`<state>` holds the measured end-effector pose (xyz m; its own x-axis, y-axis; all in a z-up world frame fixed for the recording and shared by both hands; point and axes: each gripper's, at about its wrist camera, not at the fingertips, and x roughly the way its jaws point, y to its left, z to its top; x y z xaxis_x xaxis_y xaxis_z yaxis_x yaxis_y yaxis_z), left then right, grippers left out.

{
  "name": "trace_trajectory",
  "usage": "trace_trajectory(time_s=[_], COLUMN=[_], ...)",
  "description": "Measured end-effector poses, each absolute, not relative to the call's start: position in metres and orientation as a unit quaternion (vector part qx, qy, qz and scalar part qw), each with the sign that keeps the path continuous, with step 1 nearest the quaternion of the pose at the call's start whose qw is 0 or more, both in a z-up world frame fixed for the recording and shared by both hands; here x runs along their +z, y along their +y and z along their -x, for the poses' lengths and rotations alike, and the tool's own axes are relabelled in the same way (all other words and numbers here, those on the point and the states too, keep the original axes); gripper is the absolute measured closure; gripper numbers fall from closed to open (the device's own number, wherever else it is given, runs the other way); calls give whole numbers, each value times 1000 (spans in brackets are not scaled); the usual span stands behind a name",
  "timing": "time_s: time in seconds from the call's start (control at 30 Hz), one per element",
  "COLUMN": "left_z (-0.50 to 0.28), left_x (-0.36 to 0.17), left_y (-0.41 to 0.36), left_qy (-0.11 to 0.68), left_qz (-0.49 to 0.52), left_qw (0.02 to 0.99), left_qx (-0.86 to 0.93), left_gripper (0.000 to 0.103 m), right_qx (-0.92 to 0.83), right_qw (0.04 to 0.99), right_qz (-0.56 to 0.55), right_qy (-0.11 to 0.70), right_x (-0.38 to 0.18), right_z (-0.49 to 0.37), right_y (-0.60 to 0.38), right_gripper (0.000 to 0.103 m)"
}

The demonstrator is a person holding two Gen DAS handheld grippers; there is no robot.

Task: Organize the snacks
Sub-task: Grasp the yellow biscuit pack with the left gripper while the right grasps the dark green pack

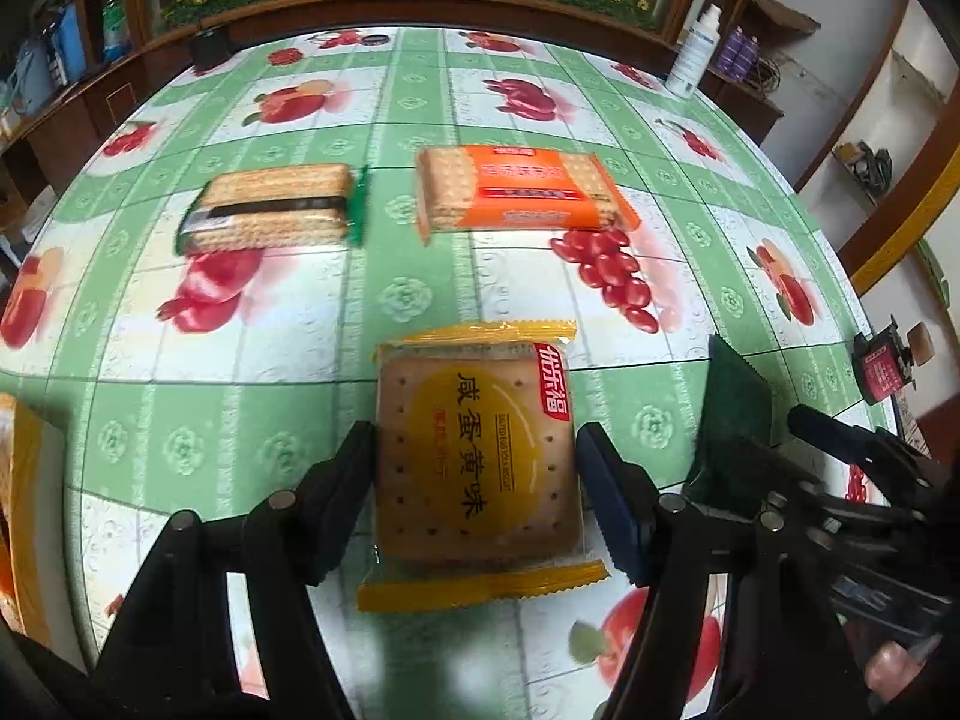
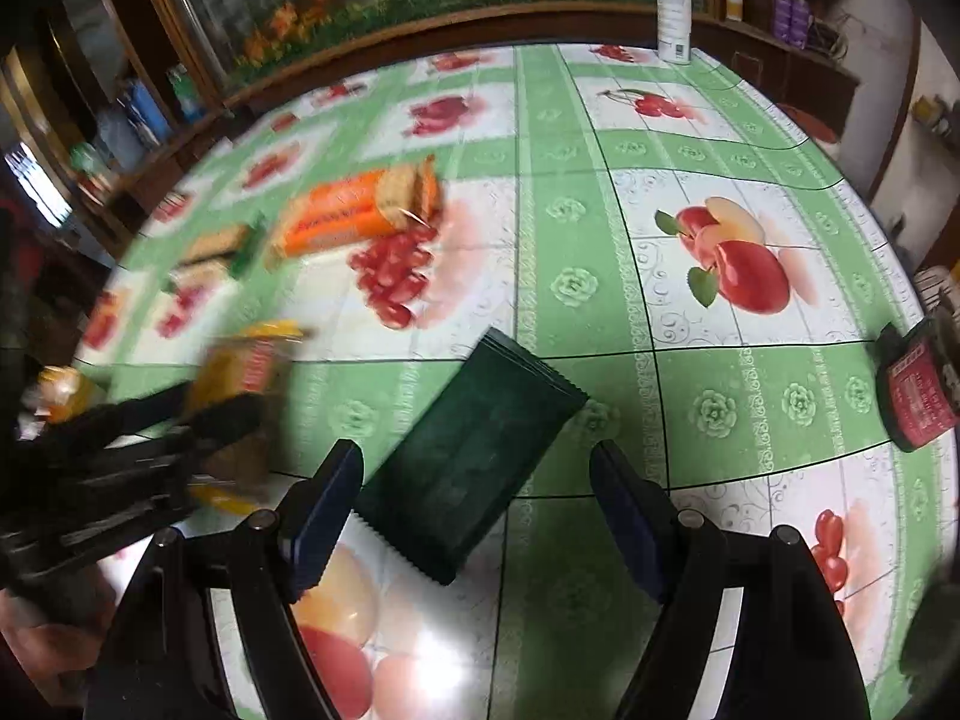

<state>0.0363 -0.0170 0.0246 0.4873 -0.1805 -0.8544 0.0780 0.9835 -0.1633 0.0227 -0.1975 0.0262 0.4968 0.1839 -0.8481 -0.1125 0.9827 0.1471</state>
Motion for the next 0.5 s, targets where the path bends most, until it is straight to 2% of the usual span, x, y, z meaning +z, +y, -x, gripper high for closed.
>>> trace_trajectory(time_s=[0.3, 0.5], left_z=[-26, -25], left_x=[24, 23], left_y=[9, 8], left_qy=[501, 499], left_qz=[73, 72], left_qw=[860, 861], left_qx=[-65, -68], left_gripper=[34, 34], right_qx=[64, 79], right_qw=[869, 870], right_qz=[43, 49], right_qy=[489, 484], right_x=[14, 15], right_z=[-41, -33], right_y=[-162, -171], right_gripper=[24, 24])
